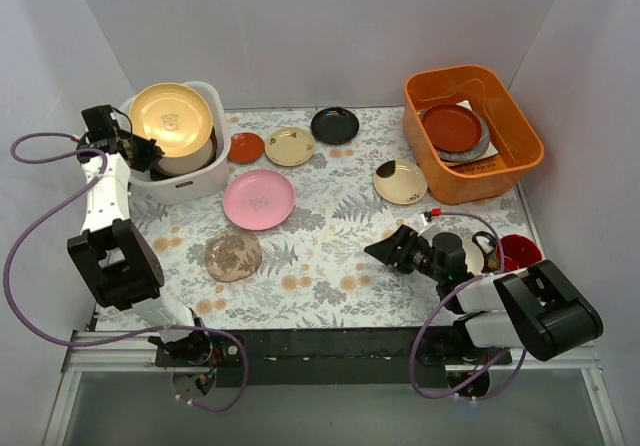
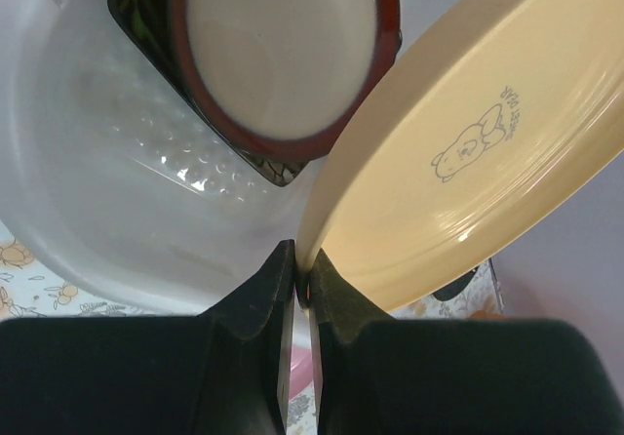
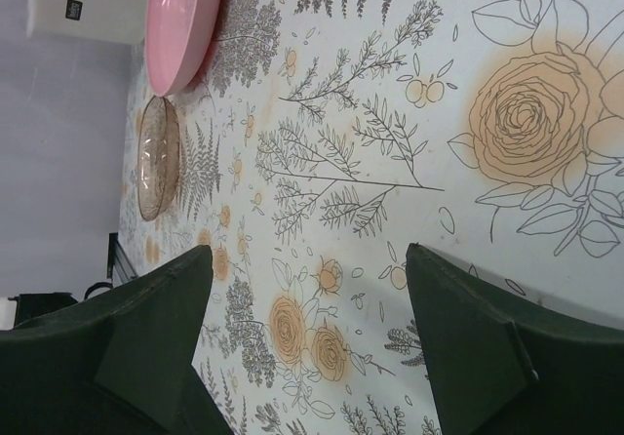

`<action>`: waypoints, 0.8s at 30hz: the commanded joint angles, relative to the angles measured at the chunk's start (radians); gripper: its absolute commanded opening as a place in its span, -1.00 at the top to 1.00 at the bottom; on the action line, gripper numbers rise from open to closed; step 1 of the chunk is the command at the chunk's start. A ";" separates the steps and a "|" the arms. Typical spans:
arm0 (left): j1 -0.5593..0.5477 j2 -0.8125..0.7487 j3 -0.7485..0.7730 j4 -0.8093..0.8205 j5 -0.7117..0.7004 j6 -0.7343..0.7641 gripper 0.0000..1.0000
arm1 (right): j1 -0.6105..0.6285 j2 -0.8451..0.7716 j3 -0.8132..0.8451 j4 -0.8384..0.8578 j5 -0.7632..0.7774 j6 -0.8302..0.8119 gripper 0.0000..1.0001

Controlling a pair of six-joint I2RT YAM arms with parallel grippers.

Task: Place the plates into the plastic bin on the countertop
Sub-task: Place the plate in the plastic bin.

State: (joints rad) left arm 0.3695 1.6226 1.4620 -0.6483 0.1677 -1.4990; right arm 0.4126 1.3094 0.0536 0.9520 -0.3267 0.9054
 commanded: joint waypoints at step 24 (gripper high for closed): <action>0.037 0.309 0.193 -0.017 -0.037 0.106 1.00 | 0.000 -0.200 -0.121 -0.136 0.051 -0.051 -0.81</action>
State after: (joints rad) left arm 0.4004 1.9331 1.5883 -0.6567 0.1463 -1.4166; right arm 0.4126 1.1320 0.0505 0.8101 -0.2901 0.8814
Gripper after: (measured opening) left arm 0.075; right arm 0.904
